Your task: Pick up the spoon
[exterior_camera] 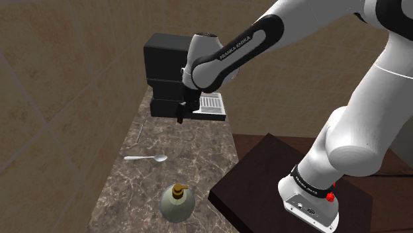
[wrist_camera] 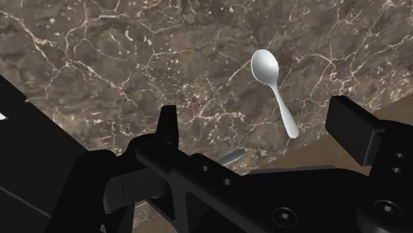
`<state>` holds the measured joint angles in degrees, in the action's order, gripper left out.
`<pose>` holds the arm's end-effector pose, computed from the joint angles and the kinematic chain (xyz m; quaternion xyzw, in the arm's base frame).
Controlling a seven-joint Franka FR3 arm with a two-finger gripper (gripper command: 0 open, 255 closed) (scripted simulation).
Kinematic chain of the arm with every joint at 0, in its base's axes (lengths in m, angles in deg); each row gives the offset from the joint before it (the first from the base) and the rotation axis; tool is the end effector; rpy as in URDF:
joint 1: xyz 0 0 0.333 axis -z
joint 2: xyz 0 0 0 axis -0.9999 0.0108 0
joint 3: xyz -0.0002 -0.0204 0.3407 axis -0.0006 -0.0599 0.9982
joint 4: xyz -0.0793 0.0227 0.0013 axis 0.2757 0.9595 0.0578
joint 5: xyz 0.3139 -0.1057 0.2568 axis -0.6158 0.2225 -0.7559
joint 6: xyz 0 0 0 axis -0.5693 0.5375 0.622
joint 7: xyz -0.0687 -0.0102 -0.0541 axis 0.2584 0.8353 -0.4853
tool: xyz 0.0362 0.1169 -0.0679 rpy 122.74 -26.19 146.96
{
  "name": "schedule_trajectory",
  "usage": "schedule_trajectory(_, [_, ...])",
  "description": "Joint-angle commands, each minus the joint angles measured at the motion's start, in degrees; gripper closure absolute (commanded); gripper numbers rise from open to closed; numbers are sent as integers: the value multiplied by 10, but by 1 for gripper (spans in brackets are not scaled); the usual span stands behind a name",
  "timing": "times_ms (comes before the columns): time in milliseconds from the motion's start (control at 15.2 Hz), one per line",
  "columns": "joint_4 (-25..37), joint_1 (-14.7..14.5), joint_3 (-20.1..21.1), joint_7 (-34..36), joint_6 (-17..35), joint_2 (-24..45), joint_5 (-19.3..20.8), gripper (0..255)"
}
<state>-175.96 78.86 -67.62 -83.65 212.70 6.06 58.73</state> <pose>0.5109 0.1622 0.2882 -0.9822 -0.1715 -0.0586 0.0502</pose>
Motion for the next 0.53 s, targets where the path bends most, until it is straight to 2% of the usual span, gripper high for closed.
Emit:
schedule_trajectory(0, [17,-6,7,-7,29,41,-3,0])
schedule_trajectory(462, [108,-28,25,-28,99,188,4,0])
